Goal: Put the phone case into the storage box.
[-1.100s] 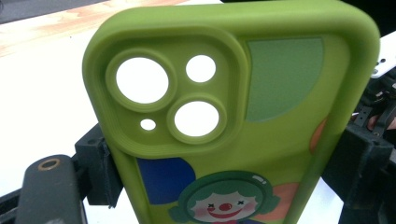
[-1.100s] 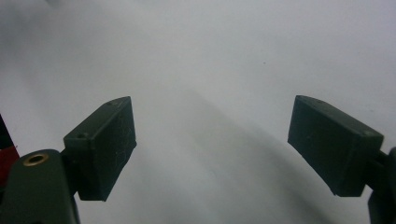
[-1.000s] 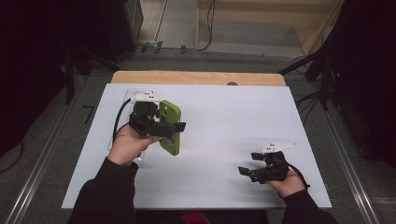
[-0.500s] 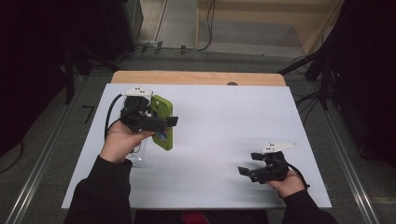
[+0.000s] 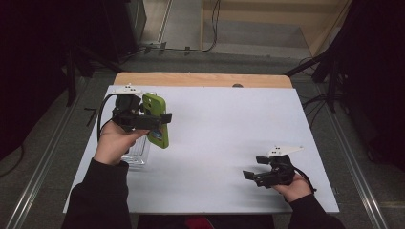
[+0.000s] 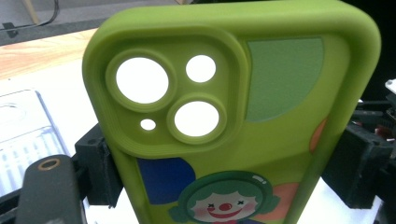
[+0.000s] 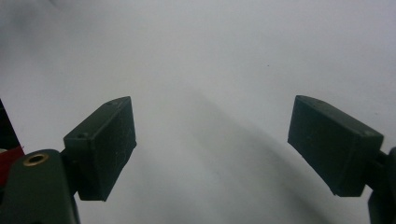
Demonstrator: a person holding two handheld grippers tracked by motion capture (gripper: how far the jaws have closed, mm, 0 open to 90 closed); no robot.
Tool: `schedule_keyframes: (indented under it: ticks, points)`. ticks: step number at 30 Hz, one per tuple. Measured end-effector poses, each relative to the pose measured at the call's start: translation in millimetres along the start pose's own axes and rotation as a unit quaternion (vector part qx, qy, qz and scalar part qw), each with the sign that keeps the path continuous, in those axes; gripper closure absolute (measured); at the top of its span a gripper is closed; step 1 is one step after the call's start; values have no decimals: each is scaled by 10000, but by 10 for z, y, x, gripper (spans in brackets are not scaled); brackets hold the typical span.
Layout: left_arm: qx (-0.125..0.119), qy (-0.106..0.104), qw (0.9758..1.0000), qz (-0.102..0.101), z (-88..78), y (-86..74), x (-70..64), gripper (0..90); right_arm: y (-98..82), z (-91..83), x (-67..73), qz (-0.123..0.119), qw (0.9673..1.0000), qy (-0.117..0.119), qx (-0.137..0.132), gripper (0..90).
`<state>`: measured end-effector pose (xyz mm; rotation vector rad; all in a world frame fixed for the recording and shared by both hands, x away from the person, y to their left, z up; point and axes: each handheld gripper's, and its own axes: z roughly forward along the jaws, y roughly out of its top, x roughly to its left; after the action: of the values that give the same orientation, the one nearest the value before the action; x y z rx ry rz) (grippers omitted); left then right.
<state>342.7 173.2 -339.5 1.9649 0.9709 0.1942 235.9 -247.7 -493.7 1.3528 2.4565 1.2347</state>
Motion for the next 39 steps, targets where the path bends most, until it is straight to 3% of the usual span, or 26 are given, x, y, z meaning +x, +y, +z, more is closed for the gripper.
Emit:
schedule_keyframes:
  ticks: [15,20,39]
  points:
    - [-135,370,9992,-116,-133,-9,155,160,1,5,-7,92,9999,-18,60,135]
    - [-126,612,9980,-107,-149,-16,189,159,0,9,-5,79,10000,-3,53,136]
    - [-306,887,9950,-342,-217,-72,409,159,2,16,0,49,10000,1,65,136]
